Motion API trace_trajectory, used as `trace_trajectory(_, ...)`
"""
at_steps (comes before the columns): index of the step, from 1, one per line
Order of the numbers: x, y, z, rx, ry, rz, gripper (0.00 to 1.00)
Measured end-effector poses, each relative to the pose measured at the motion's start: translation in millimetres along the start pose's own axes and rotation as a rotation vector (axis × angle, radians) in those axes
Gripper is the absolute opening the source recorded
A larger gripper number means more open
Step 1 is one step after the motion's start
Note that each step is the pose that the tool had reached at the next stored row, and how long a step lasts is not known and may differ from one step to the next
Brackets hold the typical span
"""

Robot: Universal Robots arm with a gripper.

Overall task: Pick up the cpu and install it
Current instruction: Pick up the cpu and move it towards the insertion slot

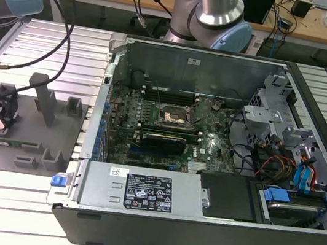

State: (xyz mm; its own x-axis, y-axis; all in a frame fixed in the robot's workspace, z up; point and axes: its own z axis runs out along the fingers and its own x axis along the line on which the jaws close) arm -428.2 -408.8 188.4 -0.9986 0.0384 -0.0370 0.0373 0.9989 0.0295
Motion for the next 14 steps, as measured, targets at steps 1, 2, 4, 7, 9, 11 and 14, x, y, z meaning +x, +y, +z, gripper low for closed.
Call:
trace_trajectory(1,0.0,0.0,0.0,0.0000,0.0000,0.000,0.55)
trace_trajectory(2,0.0,0.0,0.1,0.0000,0.0000,0.000,0.55)
trace_trajectory(4,0.0,0.1,-0.3,-0.0001,-0.0002,0.000,0.55)
trace_trajectory(7,-0.2,0.2,-6.4,-0.0001,-0.0001,0.000,0.55)
trace_trajectory(9,-0.4,0.3,-7.3,-0.0003,-0.0005,0.000,0.55)
trace_trajectory(11,-0.3,0.3,-7.7,-0.0001,-0.0002,0.000,0.55)
trace_trajectory(14,-0.5,0.5,-14.1,0.0000,0.0000,0.000,0.55)
